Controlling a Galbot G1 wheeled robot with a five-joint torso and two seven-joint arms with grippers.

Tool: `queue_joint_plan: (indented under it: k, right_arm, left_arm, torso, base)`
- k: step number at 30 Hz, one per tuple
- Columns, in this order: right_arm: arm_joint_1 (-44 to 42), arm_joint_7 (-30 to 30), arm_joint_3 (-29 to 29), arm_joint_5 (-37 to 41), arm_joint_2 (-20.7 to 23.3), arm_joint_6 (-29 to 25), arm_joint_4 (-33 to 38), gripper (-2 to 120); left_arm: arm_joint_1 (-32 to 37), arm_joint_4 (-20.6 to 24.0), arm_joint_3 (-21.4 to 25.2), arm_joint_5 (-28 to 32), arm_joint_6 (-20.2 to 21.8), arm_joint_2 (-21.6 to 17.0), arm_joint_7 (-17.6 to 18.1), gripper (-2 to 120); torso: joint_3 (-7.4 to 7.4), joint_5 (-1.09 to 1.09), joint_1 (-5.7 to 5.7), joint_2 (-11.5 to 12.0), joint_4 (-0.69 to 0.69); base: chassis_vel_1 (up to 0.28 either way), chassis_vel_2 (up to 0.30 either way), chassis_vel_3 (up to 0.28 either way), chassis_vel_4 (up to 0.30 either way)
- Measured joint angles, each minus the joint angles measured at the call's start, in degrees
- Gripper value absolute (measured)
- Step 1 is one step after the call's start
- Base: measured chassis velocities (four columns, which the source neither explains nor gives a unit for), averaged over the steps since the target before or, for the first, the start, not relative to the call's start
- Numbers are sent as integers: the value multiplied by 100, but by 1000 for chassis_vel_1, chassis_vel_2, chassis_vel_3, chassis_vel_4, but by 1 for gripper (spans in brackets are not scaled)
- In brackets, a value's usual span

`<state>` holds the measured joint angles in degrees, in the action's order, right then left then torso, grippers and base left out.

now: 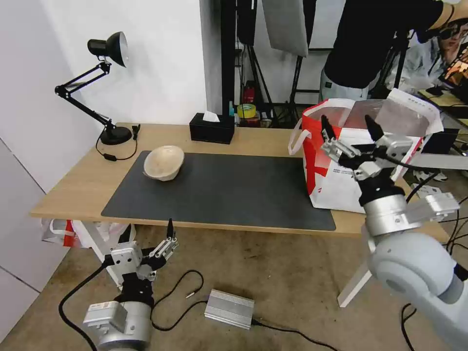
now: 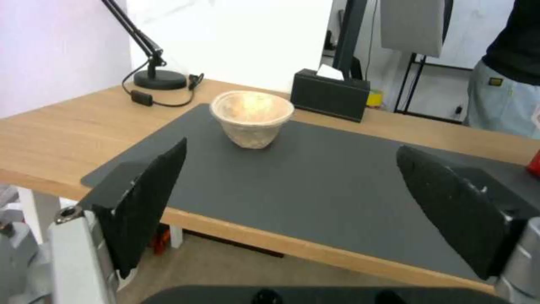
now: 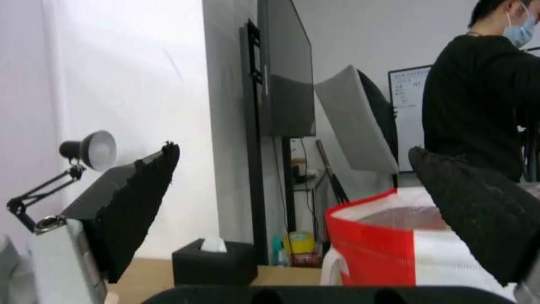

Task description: Pick up the trash from the table and place it into the takeout bag.

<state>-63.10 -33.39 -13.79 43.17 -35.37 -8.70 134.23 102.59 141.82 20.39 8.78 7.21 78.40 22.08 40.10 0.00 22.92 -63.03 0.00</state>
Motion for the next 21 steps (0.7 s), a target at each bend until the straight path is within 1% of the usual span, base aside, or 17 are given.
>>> queue_joint_plan:
  k: [4, 9, 14, 16, 21]
  right_arm:
    - [-427, -20, 3, -384, -136, 8, 72, 100]
    - [-748, -22, -16, -764, -243, 12, 110, 100]
    - [-899, -41, -36, -868, -272, 12, 171, 100]
    - [-1223, -104, -45, -873, -275, 17, 293, 100]
    - [-1585, -181, -65, -956, -341, 17, 369, 100]
  left_arm:
    - [9, 3, 23, -5, -1, 5, 0, 100]
    - [25, 8, 34, -12, -1, 9, 0, 100]
    - [44, 18, 47, -17, -3, 11, 1, 100]
    - [56, 35, 57, -19, -5, 23, 4, 100]
    - [70, 45, 61, -18, -12, 38, 9, 100]
  torso:
    - [0, 0, 0, 0, 0]
    - [0, 0, 0, 0, 0]
    - [0, 0, 0, 0, 0]
    - [0, 0, 0, 0, 0]
    - [0, 0, 0, 0, 0]
  base:
    - [0, 0, 0, 0]
    - [0, 0, 0, 0]
    - [0, 0, 0, 0]
    - [0, 0, 0, 0]
    - [0, 0, 0, 0]
